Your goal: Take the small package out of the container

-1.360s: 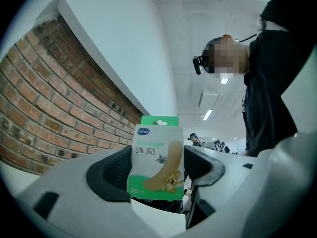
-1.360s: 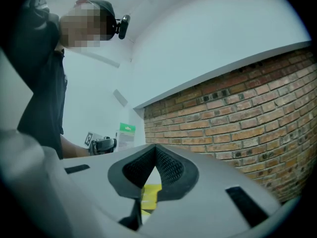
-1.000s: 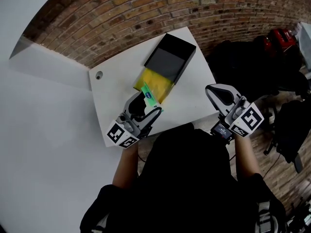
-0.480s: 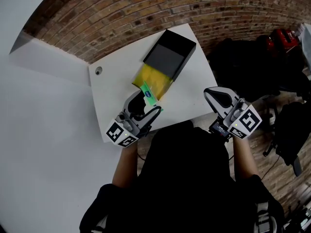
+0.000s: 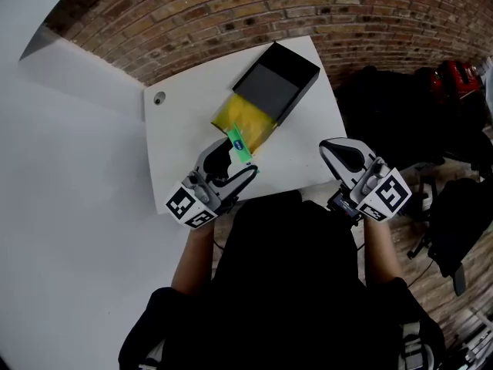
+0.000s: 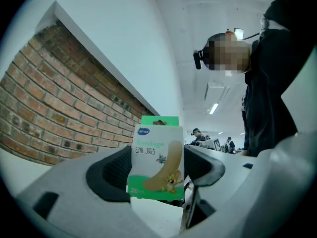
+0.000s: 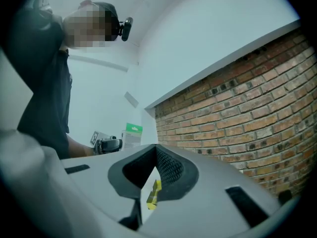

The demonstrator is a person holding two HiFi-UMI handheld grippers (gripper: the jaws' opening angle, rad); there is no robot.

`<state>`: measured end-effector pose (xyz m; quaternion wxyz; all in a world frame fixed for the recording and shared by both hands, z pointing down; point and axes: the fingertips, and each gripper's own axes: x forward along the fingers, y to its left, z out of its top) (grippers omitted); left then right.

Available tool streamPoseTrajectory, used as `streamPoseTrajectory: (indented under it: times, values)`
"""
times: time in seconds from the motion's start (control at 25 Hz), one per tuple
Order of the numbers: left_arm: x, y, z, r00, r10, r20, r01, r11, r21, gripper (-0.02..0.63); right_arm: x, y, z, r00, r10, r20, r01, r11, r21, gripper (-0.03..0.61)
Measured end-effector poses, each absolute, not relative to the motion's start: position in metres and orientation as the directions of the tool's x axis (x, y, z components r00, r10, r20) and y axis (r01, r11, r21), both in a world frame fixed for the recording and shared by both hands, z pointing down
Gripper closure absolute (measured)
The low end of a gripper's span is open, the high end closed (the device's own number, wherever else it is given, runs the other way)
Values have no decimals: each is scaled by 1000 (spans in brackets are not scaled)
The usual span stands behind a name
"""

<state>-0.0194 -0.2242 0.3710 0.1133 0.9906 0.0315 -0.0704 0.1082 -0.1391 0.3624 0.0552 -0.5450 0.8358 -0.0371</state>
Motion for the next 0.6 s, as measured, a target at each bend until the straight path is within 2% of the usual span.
streamPoseTrajectory:
  times: [0.6]
  values:
    - [3, -220, 390, 992, 87, -90, 109, -958, 267, 290, 110, -130, 376, -430, -900, -69, -889, 436, -142, 574]
